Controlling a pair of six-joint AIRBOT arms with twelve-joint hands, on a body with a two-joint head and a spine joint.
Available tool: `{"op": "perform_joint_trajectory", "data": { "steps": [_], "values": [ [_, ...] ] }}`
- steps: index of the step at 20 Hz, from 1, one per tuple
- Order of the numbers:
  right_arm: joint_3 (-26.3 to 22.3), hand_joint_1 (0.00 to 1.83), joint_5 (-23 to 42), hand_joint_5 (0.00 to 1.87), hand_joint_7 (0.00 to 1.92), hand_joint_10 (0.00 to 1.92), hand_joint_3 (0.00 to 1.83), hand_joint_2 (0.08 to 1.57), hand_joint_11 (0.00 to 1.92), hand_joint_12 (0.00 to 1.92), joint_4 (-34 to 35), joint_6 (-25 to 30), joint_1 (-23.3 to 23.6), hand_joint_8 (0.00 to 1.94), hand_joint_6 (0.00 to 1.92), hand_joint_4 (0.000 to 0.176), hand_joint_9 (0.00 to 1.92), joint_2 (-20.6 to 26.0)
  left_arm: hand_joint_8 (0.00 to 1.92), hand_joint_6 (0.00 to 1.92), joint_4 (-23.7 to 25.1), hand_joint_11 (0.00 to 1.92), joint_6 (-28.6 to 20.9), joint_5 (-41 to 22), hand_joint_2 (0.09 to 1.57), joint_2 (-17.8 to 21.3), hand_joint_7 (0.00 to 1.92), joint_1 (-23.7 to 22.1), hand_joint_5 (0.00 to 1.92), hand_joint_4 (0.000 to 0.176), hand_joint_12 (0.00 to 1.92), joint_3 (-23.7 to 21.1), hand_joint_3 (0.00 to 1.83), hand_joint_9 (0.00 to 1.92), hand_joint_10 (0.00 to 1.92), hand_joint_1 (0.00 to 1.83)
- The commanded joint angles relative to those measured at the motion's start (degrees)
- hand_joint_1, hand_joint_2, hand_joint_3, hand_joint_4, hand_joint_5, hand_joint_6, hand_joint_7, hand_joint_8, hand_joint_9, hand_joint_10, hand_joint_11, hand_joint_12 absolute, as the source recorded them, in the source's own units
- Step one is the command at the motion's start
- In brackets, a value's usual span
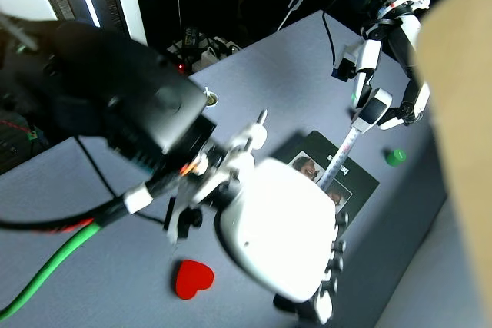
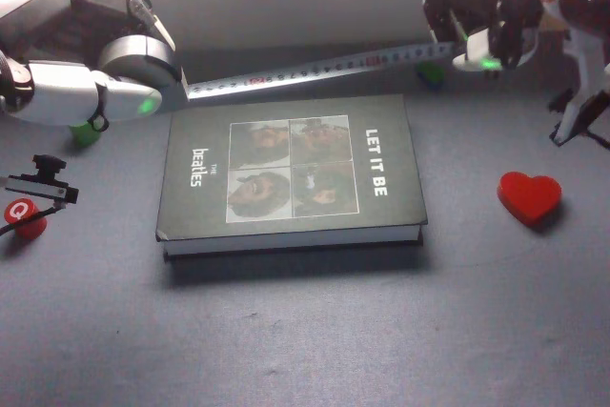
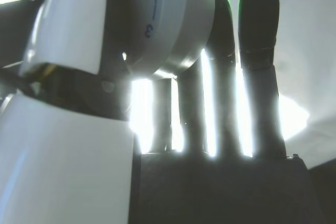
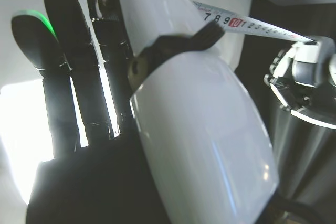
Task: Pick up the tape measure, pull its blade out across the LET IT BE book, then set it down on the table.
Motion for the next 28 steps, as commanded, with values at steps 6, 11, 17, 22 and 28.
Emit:
{"op": "perform_joint_trajectory", "data": {
  "steps": [6,11,17,22,28],
  "values": [
    [2.9,1.21,-0.4,0.87,0.98,1.03,0.0,1.15,0.65,1.5,-3.8,-2.2,0.8,1.15,1.04,0.0,0.86,2.4,1.14,0.97,-0.9,0.84,-0.1,-6.9,1.16,0.4,0.93,-0.7,0.81,0.0,1.23,0.5,0.0,0.84,1.39,1.37],
    [5.2,1.21,-1.8,0.88,0.97,1.03,0.0,1.15,0.65,1.5,-3.9,-3.1,0.9,1.16,1.03,0.0,0.86,3.3,1.14,0.97,-0.9,0.84,-0.1,-6.9,1.16,0.4,0.93,-0.8,0.81,0.0,1.23,0.5,0.0,0.83,1.39,1.37],
    [7.5,1.21,-3.0,0.9,0.97,1.03,0.0,1.15,0.67,1.5,-4.2,-3.6,0.9,1.15,1.02,0.0,0.86,4.0,1.15,0.94,-0.9,0.84,-0.1,-6.9,1.15,0.4,0.94,-0.8,0.83,0.0,1.25,0.5,0.0,0.83,1.39,1.37],
    [8.0,1.22,-3.3,0.88,0.98,1.02,0.0,1.15,0.66,1.49,-4.2,-3.7,0.8,1.14,1.03,0.0,0.84,4.2,1.14,0.98,-0.9,0.84,0.0,-6.9,1.16,0.4,0.94,-0.7,0.8,0.0,1.23,0.5,0.0,0.83,1.4,1.37],
    [6.5,1.21,-3.4,0.9,0.97,1.02,0.0,1.15,0.66,1.49,-4.2,-3.7,1.4,1.15,1.02,0.0,0.84,4.3,1.11,0.92,-0.9,0.86,0.0,-6.9,1.15,0.4,0.95,-0.7,0.85,0.0,1.23,0.4,0.0,0.84,1.38,1.37]
  ]
}}
